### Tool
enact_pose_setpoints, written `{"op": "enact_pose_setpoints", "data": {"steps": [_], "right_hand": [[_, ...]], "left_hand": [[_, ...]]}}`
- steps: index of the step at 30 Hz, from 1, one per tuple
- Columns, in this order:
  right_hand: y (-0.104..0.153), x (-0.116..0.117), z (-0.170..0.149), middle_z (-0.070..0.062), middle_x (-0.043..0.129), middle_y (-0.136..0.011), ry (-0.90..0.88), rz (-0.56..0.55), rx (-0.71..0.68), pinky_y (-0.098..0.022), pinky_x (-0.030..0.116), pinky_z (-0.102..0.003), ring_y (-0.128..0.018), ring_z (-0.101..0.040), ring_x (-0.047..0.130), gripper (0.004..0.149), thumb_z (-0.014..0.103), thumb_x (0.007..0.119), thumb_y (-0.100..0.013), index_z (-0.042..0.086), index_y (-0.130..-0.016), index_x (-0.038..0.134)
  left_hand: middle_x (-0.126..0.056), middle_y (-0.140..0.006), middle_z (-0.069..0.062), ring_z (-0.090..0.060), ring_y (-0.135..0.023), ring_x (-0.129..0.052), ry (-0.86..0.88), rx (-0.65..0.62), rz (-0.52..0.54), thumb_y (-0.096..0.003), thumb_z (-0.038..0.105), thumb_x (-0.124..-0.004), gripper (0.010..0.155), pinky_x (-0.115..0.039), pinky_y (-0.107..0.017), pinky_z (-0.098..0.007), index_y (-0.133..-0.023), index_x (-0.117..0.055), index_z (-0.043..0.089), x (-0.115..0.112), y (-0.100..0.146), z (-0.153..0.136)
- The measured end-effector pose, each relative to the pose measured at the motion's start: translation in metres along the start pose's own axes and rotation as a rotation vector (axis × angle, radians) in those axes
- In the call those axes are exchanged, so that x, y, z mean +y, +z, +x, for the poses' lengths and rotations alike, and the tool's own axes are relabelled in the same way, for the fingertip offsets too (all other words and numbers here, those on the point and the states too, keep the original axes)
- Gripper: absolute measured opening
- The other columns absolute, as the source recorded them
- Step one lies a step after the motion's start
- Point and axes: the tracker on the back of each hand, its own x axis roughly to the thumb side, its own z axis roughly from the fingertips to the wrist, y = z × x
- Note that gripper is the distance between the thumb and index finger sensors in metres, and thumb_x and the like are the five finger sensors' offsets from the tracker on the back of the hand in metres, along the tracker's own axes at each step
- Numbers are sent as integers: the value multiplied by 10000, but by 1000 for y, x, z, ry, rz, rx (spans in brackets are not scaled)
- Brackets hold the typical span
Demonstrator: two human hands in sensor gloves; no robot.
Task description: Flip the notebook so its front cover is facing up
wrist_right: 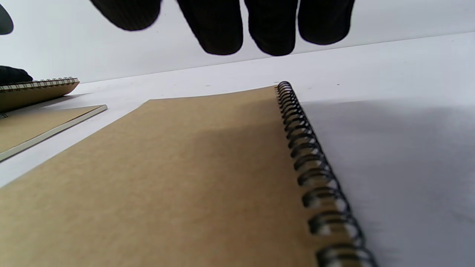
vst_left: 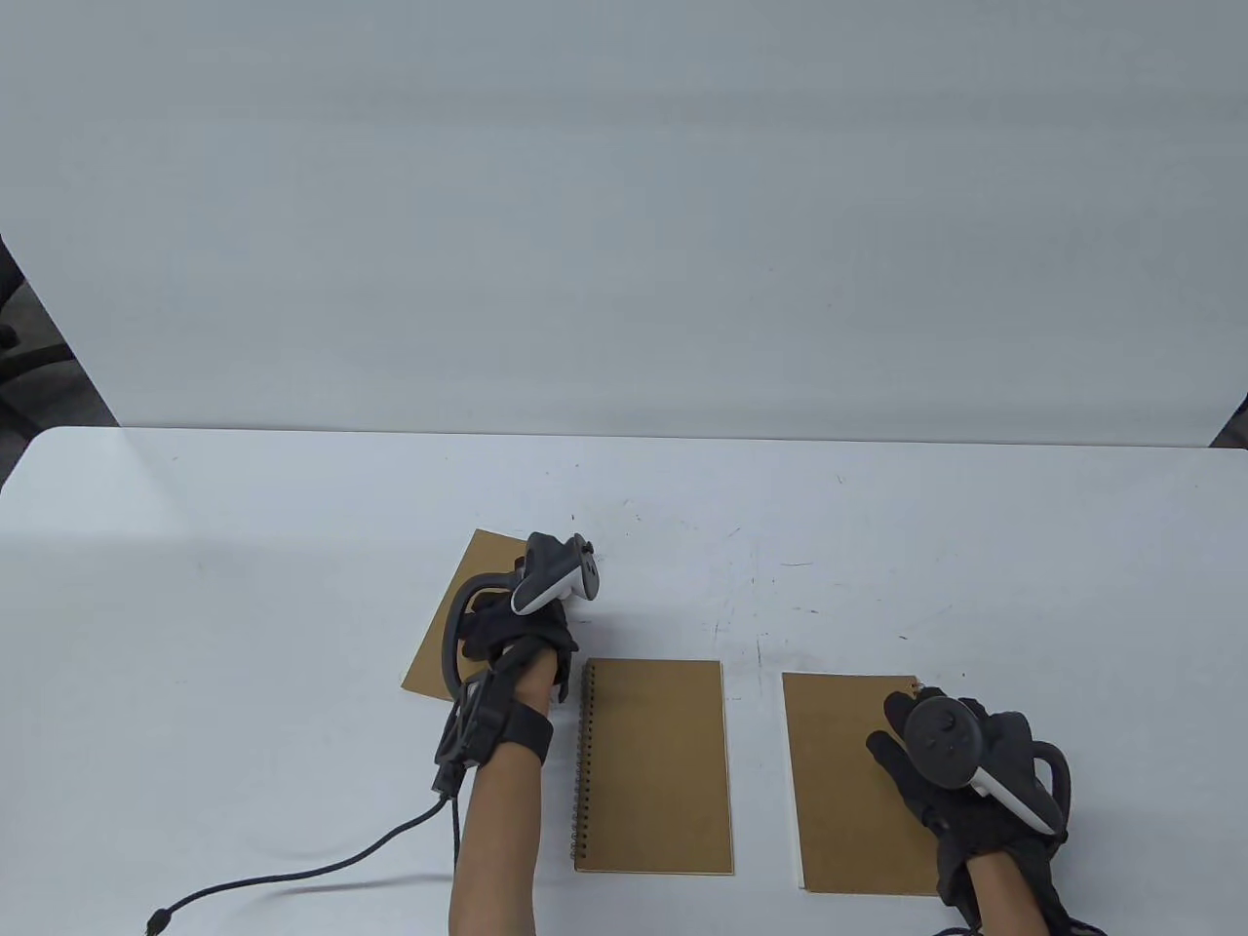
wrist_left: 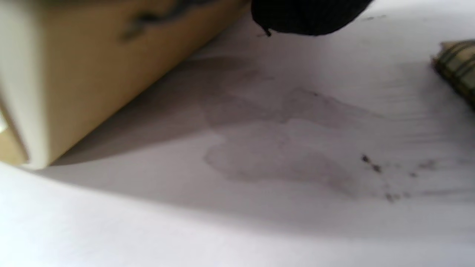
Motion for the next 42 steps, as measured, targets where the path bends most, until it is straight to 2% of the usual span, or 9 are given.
{"op": "enact_pose_setpoints", "data": {"steps": [1, 7, 14, 19, 23, 29, 35, 40, 42], "right_hand": [[0, -1, 0, -272, 655, -1124, -1, -2, 0, -605, 363, -804, -970, -567, 608, 608, 494, 595, -567, 118, -1041, 655], [1, -3, 0, -272, 654, -1125, -19, -12, -4, -606, 361, -804, -970, -565, 610, 607, 494, 595, -567, 120, -1042, 654], [3, -3, 0, -272, 655, -1124, -38, -25, -9, -606, 362, -804, -970, -566, 610, 609, 493, 596, -567, 118, -1043, 652], [4, -4, 2, -272, 655, -1124, -45, -27, -18, -606, 362, -805, -970, -565, 611, 608, 494, 596, -567, 119, -1043, 652], [5, -3, 1, -271, 655, -1125, -61, -24, -18, -605, 362, -804, -970, -567, 609, 608, 494, 595, -568, 119, -1043, 651], [5, -2, 0, -272, 655, -1124, -82, -12, -14, -605, 362, -805, -968, -568, 612, 610, 494, 595, -568, 118, -1045, 648], [5, 0, -5, -280, 657, -1121, -103, 6, 6, -606, 375, -801, -953, -571, 638, 620, 494, 593, -569, 112, -1056, 626], [3, 4, -11, -291, 664, -1113, -120, 23, 34, -608, 403, -791, -928, -578, 671, 643, 493, 592, -569, 94, -1073, 586], [2, 6, -13, -300, 669, -1107, -121, 31, 57, -605, 429, -785, -910, -581, 694, 665, 494, 591, -569, 80, -1087, 544]], "left_hand": [[-541, -1044, -381, -617, -880, -758, 11, -2, -10, -575, 247, -659, 831, -814, -577, -513, -1073, -8, 109, 1, 3, -3], [-680, -1040, -264, -491, -837, -918, -10, 33, 111, -584, 209, -668, 829, -881, -524, -434, -1072, -5, 107, 26, 48, -29], [-747, -997, -204, -398, -713, -1014, 281, -90, 163, -581, 147, -704, 851, -919, -458, -395, -1074, -12, 98, 53, 112, -48], [-708, -978, -217, -353, -699, -980, 440, -205, 167, -582, 151, -689, 860, -918, -441, -392, -1068, 18, 89, 55, 147, -42], [-687, -969, -230, -348, -694, -966, 558, -302, 175, -582, 152, -679, 867, -921, -434, -392, -1064, 38, 83, 45, 167, -28], [-686, -958, -239, -344, -682, -964, 782, -411, 122, -580, 151, -675, 863, -928, -425, -390, -1066, 35, 75, 9, 172, -8], [-667, -958, -259, -353, -690, -951, 949, -460, -26, -593, 146, -657, 846, -923, -434, -396, -1057, 47, 72, -38, 147, 3], [-661, -956, -238, -330, -683, -944, 919, -417, -14, -597, 167, -660, 853, -922, -427, -384, -1050, 55, 67, -64, 132, 2], [-643, -952, -229, -312, -654, -922, 843, -385, -23, -606, 200, -667, 867, -911, -393, -378, -1048, 70, 82, -69, 131, 3]]}}
